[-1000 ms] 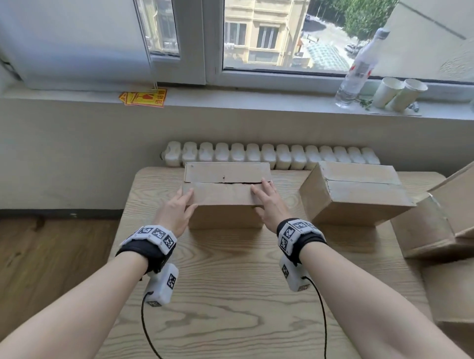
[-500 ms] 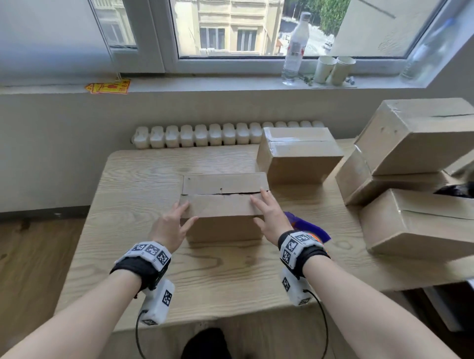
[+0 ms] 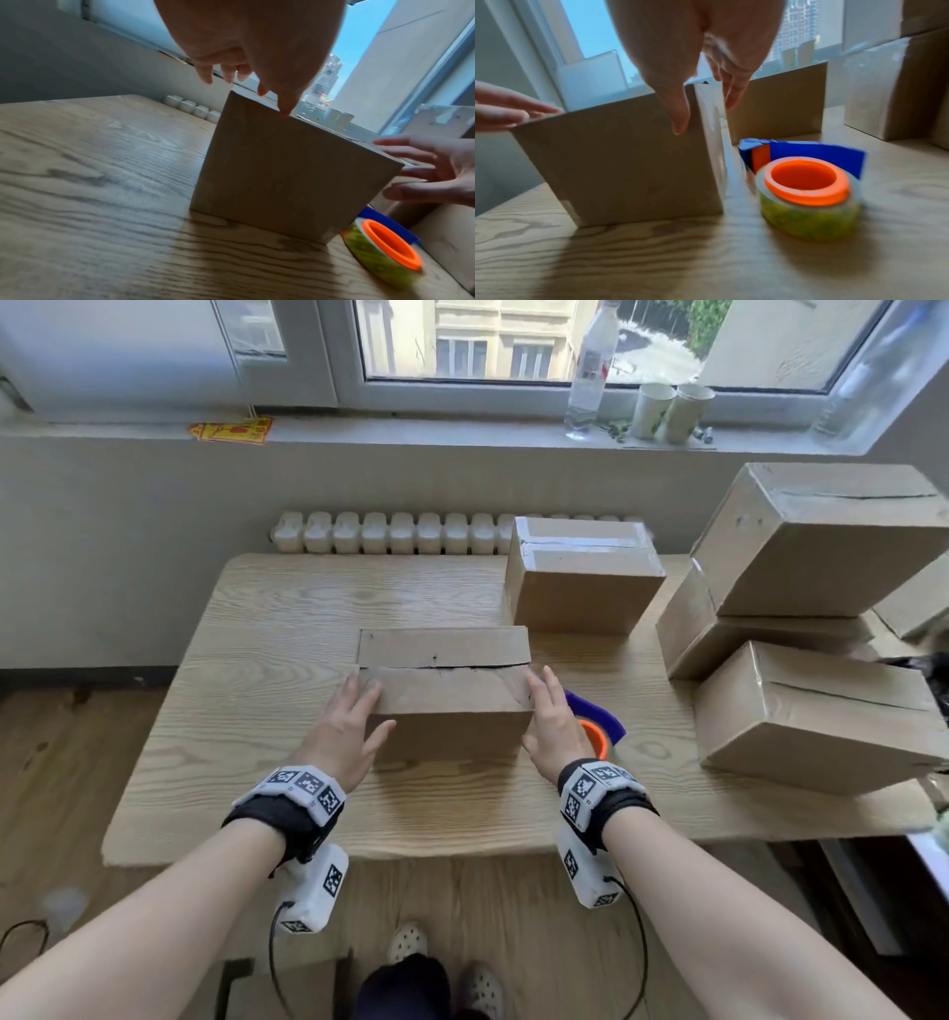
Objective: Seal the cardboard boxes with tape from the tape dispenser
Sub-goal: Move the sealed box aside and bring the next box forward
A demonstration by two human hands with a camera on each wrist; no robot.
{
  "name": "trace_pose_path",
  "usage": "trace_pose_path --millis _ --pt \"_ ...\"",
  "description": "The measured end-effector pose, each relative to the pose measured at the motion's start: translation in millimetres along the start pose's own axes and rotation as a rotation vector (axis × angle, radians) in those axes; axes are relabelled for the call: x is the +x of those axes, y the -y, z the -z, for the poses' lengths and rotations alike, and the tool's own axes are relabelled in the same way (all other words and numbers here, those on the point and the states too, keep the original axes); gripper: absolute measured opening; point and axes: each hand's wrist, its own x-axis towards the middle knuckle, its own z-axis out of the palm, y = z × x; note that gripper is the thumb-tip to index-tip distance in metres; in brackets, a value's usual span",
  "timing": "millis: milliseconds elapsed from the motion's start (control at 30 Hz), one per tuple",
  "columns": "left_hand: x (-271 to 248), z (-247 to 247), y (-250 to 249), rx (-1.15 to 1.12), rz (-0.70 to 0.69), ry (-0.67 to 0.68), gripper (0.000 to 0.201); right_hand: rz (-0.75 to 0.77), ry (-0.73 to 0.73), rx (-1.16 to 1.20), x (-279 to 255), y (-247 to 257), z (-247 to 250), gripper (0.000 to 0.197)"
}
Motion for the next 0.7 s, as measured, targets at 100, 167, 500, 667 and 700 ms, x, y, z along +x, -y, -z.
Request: trace_pose_path --millis 100,167,500,667,700 --pt "5 -4 1 0.097 -0.113 -0.004 0.057 -0.147 0.001 -0.071 -4 -21 -12 0.077" --pt "9 -7 4 0.123 -0.156 -0.003 0.056 -0.254 0.019 -0.1 -6 -34 -21 0.074" --pt "16 -11 19 0.105 -0.262 -0.029 0.05 -0.468 0.17 -0.316 6 -51 -41 0.033" --pt "23 -1 18 0.103 -0.278 -0.041 0.046 -0.46 0.266 -0.286 8 -38 -24 0.026" --pt "25 2 17 0.109 -0.278 -0.042 0.045 -0.493 0.25 -0.213 7 -35 -18 0.033"
